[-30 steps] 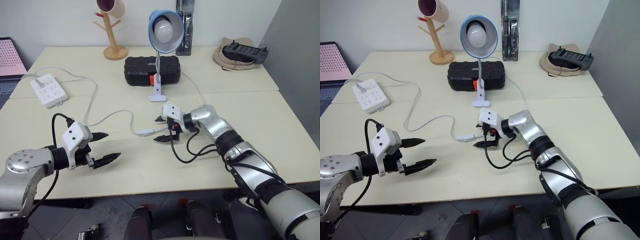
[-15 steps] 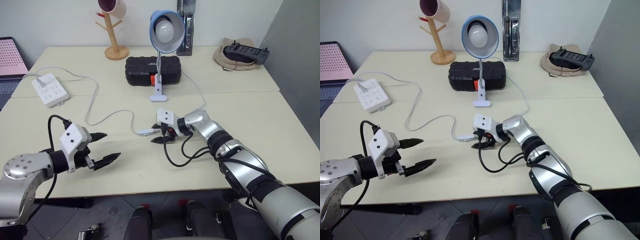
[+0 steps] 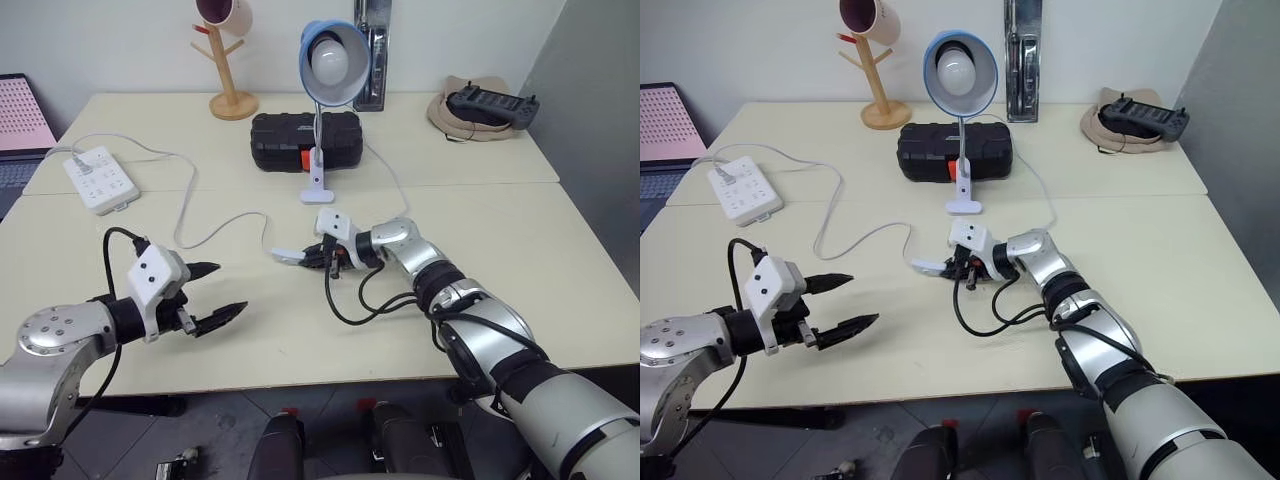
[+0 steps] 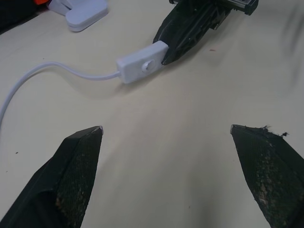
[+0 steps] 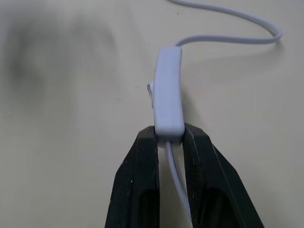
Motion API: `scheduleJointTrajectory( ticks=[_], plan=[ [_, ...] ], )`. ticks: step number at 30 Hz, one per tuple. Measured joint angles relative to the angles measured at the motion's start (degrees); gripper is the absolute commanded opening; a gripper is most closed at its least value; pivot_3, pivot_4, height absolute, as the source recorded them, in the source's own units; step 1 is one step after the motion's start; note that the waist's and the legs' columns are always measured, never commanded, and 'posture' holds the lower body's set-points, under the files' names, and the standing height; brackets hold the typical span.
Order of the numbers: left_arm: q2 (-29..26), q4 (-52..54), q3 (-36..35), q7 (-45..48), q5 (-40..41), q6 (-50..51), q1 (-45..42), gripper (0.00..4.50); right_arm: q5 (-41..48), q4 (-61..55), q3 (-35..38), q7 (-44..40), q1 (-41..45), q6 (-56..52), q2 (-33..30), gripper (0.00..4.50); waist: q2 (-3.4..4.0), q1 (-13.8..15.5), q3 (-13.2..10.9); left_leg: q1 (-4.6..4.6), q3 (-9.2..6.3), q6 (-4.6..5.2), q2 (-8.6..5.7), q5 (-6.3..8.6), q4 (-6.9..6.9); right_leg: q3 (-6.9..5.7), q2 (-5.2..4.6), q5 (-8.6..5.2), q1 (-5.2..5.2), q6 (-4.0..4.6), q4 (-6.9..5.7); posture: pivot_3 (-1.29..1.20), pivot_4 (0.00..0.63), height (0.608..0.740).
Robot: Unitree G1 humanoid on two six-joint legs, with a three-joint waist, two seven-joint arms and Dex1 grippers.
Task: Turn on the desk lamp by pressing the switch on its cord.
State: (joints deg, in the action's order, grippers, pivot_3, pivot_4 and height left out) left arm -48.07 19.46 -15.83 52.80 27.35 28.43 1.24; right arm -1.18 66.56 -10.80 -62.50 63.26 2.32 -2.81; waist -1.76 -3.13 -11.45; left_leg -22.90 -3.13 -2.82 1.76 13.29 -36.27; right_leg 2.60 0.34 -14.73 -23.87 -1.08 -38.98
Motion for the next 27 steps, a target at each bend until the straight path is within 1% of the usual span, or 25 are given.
scheduleJointTrajectory(
  ticks=[2, 3, 4, 5, 6, 7, 9, 13, 17, 19, 21, 24, 27],
  plan=[
    [1.39, -0.15, -0.04, -1.20, 2.34, 3.28, -2.05, 4.50, 3.26, -4.15, 3.03, -0.47, -1.83, -5.67, -1.01, 0.34, 0.01, 0.32, -0.01, -0.01, -0.08, 0.00, -0.01, 0.00, -0.02, -0.04, -0.01, 0.00, 0.05, 0.00, -0.01, 0.00, 0.150, 0.740],
    [2.32, -0.32, -0.03, -2.29, 5.05, 6.89, -3.70, 4.50, 5.81, -8.96, 4.80, -0.61, -3.74, -11.33, -2.03, 0.34, 0.00, 0.55, 0.00, -0.02, -0.13, 0.00, -0.02, 0.00, -0.04, -0.09, -0.01, 0.00, 0.09, -0.01, 0.00, 0.00, 0.150, 0.740],
    [4.13, -0.63, -0.24, -4.19, 10.46, 13.53, -7.01, 4.50, 10.53, -18.84, 8.18, -0.32, -8.07, -20.85, -3.98, 0.34, 0.00, 1.16, 0.00, -0.07, -0.27, 0.00, -0.04, 0.00, -0.14, -0.20, -0.04, 0.00, 0.14, -0.02, -0.03, 0.00, 0.150, 0.740],
    [4.69, -0.67, -0.37, -5.38, 13.95, 17.65, -8.23, 4.50, 13.44, -24.53, 10.07, 0.35, -10.00, -27.15, -5.21, 0.34, 0.00, 1.26, 0.00, -0.06, -0.26, 0.00, -0.04, 0.00, -0.16, -0.20, -0.04, 0.01, 0.17, -0.03, -0.01, 0.00, 0.150, 0.740],
    [5.21, -0.77, -0.49, -6.18, 16.35, 20.34, -9.18, 4.50, 15.44, -28.48, 11.45, 1.14, -11.40, -31.21, -5.98, 0.34, 0.00, 1.30, 0.00, -0.07, -0.26, 0.00, -0.06, 0.00, -0.16, -0.18, -0.04, 0.02, 0.17, -0.04, 0.00, 0.00, 0.150, 0.740],
    [7.31, -1.08, -0.89, -8.64, 21.92, 25.61, -11.69, 4.50, 19.75, -36.90, 14.69, 3.57, -14.55, -40.09, -7.51, 0.34, 0.02, 1.45, -0.01, -0.07, -0.28, 0.00, -0.07, 0.00, -0.15, -0.21, -0.07, 0.02, 0.21, -0.05, 0.03, 0.00, 0.150, 0.740],
    [11.36, -1.22, -1.66, -12.48, 29.92, 31.08, -14.78, 4.50, 26.43, -47.60, 19.56, 7.24, -18.34, -52.05, -8.51, 0.34, 0.01, 1.46, -0.01, -0.05, -0.39, 0.00, -0.10, 0.01, -0.20, -0.32, -0.13, 0.01, 0.29, -0.06, 0.02, 0.00, 0.150, 0.740],
    [19.54, -4.33, -1.98, -21.70, 41.94, 36.63, -20.28, 4.50, 39.42, -63.16, 29.22, 15.18, -22.74, -70.96, -8.28, 0.34, 0.02, 1.13, -0.01, 0.03, -0.38, 0.01, -0.09, 0.00, -0.26, -0.27, -0.05, -0.12, 0.34, -0.27, -0.01, 0.00, 0.150, 0.740],
    [25.81, -8.30, -1.87, -30.13, 47.89, 37.57, -23.36, 4.50, 49.25, -71.50, 37.20, 22.58, -24.99, -83.40, -7.08, 0.34, 0.06, 0.76, 0.00, 0.08, -0.36, 0.02, -0.02, 0.00, -0.39, -0.18, 0.13, -0.10, 0.37, -0.29, -0.06, 0.00, 0.150, 0.740],
    [27.39, -9.20, -1.78, -31.59, 48.59, 37.26, -24.02, 4.50, 51.46, -73.53, 38.52, 23.93, -25.68, -85.64, -6.55, 0.34, 0.08, 0.92, 0.03, 0.08, -0.37, 0.02, -0.02, 0.00, -0.45, -0.19, 0.15, -0.11, 0.40, -0.29, -0.05, 0.00, 0.150, 0.740],
    [31.40, -11.33, -1.24, -33.89, 49.02, 35.97, -25.63, 4.50, 54.58, -76.68, 40.85, 26.62, -26.70, -88.78, -5.52, 0.34, 0.13, 1.23, 0.05, 0.05, -0.33, 0.02, -0.07, 0.00, -0.49, -0.16, 0.12, -0.10, 0.43, -0.32, -0.02, 0.00, 0.150, 0.740],
    [36.68, -13.00, 0.65, -35.86, 50.27, 34.82, -26.61, 4.50, 57.68, -79.76, 41.83, 30.39, -27.27, -90.99, -3.45, 0.34, 0.13, 1.25, 0.05, -0.02, -0.25, 0.02, -0.07, 0.00, -0.55, -0.08, 0.11, -0.07, 0.42, -0.38, 0.05, 0.00, 0.150, 0.740],
    [39.15, -12.98, 1.85, -36.96, 52.72, 34.52, -27.68, 4.50, 59.68, -80.47, 42.23, 33.40, -28.21, -91.93, -2.41, 0.34, 0.13, 1.24, 0.05, -0.03, -0.25, 0.02, -0.07, 0.00, -0.55, -0.08, 0.11, -0.07, 0.41, -0.38, 0.05, 0.00, 0.150, 0.740]
  ],
)
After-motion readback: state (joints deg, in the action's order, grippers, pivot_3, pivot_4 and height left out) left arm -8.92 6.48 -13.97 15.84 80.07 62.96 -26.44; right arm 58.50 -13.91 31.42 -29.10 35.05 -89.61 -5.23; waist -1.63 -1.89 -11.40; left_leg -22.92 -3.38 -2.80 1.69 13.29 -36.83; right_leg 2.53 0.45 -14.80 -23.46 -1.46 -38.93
